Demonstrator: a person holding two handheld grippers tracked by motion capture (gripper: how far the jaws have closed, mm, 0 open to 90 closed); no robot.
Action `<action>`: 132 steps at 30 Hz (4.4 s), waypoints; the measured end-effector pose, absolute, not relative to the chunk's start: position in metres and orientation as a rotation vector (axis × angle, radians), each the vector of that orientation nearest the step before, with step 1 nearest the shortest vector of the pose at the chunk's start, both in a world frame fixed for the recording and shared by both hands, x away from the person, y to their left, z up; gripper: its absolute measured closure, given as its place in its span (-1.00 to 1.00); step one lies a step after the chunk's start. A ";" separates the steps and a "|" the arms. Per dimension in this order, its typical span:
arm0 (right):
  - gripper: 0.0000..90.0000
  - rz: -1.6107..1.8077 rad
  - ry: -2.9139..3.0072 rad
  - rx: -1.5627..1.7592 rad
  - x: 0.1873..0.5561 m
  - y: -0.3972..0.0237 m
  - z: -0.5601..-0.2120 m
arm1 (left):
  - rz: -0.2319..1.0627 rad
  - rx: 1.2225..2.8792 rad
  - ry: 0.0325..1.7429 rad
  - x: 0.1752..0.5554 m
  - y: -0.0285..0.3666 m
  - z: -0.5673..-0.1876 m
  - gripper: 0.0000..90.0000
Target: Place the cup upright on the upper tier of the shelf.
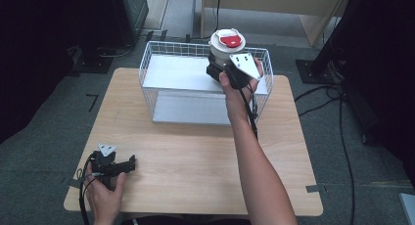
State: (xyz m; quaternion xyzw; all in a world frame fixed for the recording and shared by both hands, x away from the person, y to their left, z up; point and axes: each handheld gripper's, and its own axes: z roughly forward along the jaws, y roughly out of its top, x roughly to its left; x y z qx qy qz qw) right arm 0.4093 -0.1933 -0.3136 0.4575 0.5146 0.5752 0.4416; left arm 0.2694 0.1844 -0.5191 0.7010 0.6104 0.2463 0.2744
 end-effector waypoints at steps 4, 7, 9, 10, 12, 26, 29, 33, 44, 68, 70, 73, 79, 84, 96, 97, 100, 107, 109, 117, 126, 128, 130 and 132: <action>-0.75 1.421 1.281 1.150 0.415 -0.190 -0.316 | 0.661 1.882 1.642 0.269 0.184 -0.519 -1.00; -0.75 1.410 1.290 1.160 0.420 -0.188 -0.318 | 0.661 1.882 1.642 0.269 0.184 -0.519 -1.00; -0.75 1.405 1.293 1.168 0.422 -0.188 -0.319 | 0.661 1.882 1.642 0.269 0.184 -0.519 -1.00; -0.75 1.402 1.297 1.167 0.423 -0.188 -0.319 | 0.661 1.883 1.642 0.269 0.184 -0.519 -1.00; -0.75 1.404 1.302 1.171 0.424 -0.187 -0.320 | 0.660 1.884 1.642 0.269 0.184 -0.519 -1.00; -0.94 1.436 1.358 1.177 0.423 -0.191 -0.320 | 0.661 1.884 1.642 0.269 0.184 -0.519 -1.00; -1.00 1.432 1.403 1.175 0.418 -0.190 -0.318 | 0.661 1.881 1.642 0.269 0.184 -0.519 -1.00; -1.00 1.424 1.402 1.191 0.414 -0.191 -0.319 | 0.661 1.885 1.641 0.269 0.184 -0.519 -1.00; -1.00 1.410 1.441 1.192 0.401 -0.206 -0.339 | 0.660 1.886 1.642 0.269 0.184 -0.519 -1.00; -1.00 1.379 1.478 1.156 0.352 -0.244 -0.381 | 0.661 1.884 1.642 0.269 0.184 -0.519 -1.00; -1.00 1.376 1.483 1.155 0.345 -0.249 -0.389 | 0.660 1.886 1.642 0.269 0.184 -0.519 -1.00; -1.00 1.373 1.487 1.161 0.337 -0.254 -0.396 | 0.662 1.886 1.641 0.269 0.184 -0.519 -1.00; -1.00 1.352 1.489 1.168 0.324 -0.267 -0.407 | 0.664 1.886 1.640 0.269 0.185 -0.519 -1.00; -1.00 1.333 1.487 1.180 0.315 -0.280 -0.414 | 0.661 1.886 1.641 0.269 0.184 -0.519 -1.00; -1.00 1.278 1.491 1.239 0.299 -0.306 -0.439 | 0.660 1.889 1.641 0.269 0.185 -0.519 -1.00; -1.00 1.273 1.490 1.245 0.298 -0.309 -0.441 | 0.660 1.889 1.641 0.269 0.185 -0.519 -1.00; -1.00 1.264 1.495 1.258 0.295 -0.314 -0.447 | 0.660 1.889 1.641 0.269 0.185 -0.519 -1.00; -1.00 1.235 1.504 1.294 0.287 -0.326 -0.461 | 0.660 1.887 1.641 0.269 0.184 -0.519 -1.00; -1.00 1.230 1.504 1.305 0.284 -0.329 -0.465 | 0.660 1.887 1.641 0.269 0.184 -0.519 -1.00; -1.00 1.206 1.501 1.354 0.273 -0.345 -0.480 | 0.660 1.887 1.641 0.269 0.184 -0.519 -1.00; -1.00 1.166 1.515 1.387 0.258 -0.361 -0.493 | 0.660 1.887 1.641 0.269 0.184 -0.519 -1.00; -1.00 1.157 1.521 1.399 0.254 -0.365 -0.497 | 0.660 1.887 1.641 0.269 0.184 -0.519 -1.00; -1.00 1.148 1.524 1.403 0.251 -0.368 -0.500 | 0.660 1.887 1.641 0.269 0.184 -0.519 -1.00; -1.00 1.139 1.526 1.407 0.249 -0.370 -0.501 | 0.660 1.887 1.641 0.269 0.184 -0.519 -1.00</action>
